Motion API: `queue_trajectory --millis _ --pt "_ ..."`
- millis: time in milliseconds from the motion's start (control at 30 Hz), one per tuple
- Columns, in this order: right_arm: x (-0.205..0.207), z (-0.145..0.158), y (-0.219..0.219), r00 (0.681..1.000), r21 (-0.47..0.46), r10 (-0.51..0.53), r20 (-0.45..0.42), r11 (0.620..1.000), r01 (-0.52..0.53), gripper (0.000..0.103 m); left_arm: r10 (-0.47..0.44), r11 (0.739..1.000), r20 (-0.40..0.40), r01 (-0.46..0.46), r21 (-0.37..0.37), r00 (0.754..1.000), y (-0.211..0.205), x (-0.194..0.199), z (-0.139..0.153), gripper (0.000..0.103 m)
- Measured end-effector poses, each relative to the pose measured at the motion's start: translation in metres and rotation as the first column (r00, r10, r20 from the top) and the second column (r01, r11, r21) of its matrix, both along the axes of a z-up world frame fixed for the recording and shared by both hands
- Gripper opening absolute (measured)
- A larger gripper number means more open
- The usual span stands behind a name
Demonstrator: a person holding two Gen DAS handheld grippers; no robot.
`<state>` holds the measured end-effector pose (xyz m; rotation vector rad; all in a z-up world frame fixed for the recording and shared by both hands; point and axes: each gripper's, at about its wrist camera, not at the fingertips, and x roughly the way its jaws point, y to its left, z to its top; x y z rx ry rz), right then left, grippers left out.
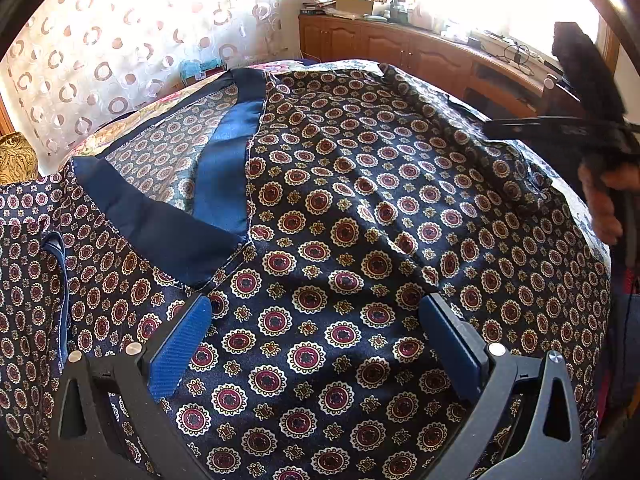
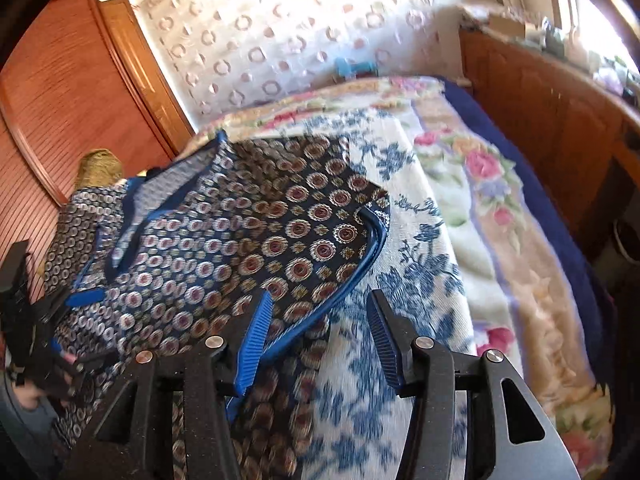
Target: Fold small clothes
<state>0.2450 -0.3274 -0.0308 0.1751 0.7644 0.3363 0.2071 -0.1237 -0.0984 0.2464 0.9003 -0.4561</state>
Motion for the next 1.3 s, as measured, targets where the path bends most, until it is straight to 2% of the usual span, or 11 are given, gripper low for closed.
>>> queue_trajectory --millis 133,200,267,333,433,567,667,767,900,1100,1300 --pt "0.022 0.004 0.002 1.0 -0.043 -0.023 -0.018 0.999 0.022 0.033 0.0 1.0 0.0 0.0 0.0 1.0 0.0 0.0 0.0 0.103" --pt "0.03 0.005 0.006 0.999 -0.06 -0.019 -0.026 0.998 0.017 0.015 0.0 1.0 0.0 0.0 0.0 1.0 0.0 0.0 0.0 0.103" --pt "0.039 0.007 0.013 0.999 -0.081 -0.024 -0.038 0.996 0.021 0.006 0.0 1.0 0.0 0.0 0.0 1.0 0.0 0.0 0.0 0.103" --pt "0.041 0.014 0.021 1.0 -0.066 0.0 -0.029 0.998 -0.002 0.004 0.0 1.0 0.0 0.0 0.0 1.0 0.0 0.0 0.0 0.103" --pt "0.032 0.036 0.031 0.998 -0.031 0.055 0.027 0.998 -0.055 0.003 0.0 1.0 0.0 0.0 0.0 1.0 0.0 0.0 0.0 0.103" --pt "0.022 0.055 0.062 0.981 -0.001 0.171 0.088 0.985 -0.172 0.003 0.0 1.0 0.0 0.0 0.0 1.0 0.0 0.0 0.0 0.103" --pt "0.018 0.059 0.08 0.97 -0.031 0.218 0.109 0.976 -0.216 0.006 0.0 1.0 0.0 0.0 0.0 1.0 0.0 0.001 0.0 0.103" --pt "0.018 0.056 0.088 0.964 -0.073 0.239 0.114 0.97 -0.232 0.031 0.0 1.0 0.0 0.0 0.0 1.0 0.0 0.0 0.0 0.103" --pt "0.018 0.048 0.086 0.962 -0.081 0.239 0.131 0.97 -0.23 0.043 0.0 1.0 0.0 0.0 0.0 1.0 0.0 0.001 0.0 0.103" --pt "0.019 0.026 0.081 0.979 -0.208 0.178 0.101 0.966 -0.155 0.044 -0.001 1.0 0.0 0.001 0.0 1.0 0.0 0.001 0.0 0.103" --pt "0.024 0.002 0.08 0.987 -0.274 0.149 0.055 0.953 -0.128 0.048 0.0 1.0 0.0 0.0 -0.001 1.0 0.0 0.001 0.0 0.103"
